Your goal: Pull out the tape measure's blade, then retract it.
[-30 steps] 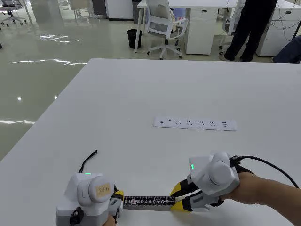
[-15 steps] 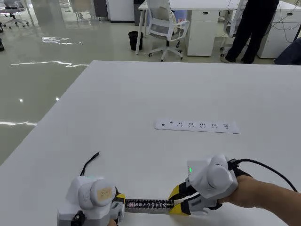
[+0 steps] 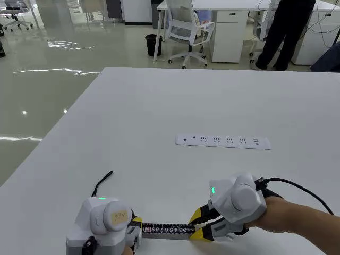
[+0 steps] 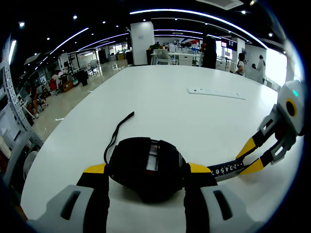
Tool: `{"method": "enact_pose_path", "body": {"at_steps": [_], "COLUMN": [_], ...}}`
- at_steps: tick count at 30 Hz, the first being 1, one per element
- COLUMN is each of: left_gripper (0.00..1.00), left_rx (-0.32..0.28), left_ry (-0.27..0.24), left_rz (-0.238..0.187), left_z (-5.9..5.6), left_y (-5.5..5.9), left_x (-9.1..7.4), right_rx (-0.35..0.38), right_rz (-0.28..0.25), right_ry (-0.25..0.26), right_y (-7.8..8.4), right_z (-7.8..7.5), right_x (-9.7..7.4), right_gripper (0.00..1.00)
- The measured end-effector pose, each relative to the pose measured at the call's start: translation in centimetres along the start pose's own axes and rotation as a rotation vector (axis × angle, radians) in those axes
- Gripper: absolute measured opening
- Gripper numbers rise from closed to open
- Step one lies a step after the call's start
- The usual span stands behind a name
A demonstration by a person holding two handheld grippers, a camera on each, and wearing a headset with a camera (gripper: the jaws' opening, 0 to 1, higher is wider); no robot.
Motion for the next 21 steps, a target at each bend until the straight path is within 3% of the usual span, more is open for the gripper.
{"method": "enact_pose_path", "body": {"at_steps": [21], "left_gripper": [0.58], "left_rx": [-0.001], "left_ry": [0.0], "left_rz": [0.0], "left_z": [-0.12], "left_y": [0.02], "left_x": [-0.02], "right_rx": [-0.001], "right_rz": [0.001], "right_ry": [-0.001], "right_y": [-0.42], "right_z": [0.08], "right_x": [0.51], "right_gripper": [0.14]}}
Point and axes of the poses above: the centre of the closed fingertips' face, and the gripper's own axes: x roughly forward along the fingers, z roughly to its left, y roughly out of its underside, the point moved 3 cm from there along -x, roughly backward along the fingers, and after that the axes turned 1 degree about x, right-handed, at the moved point
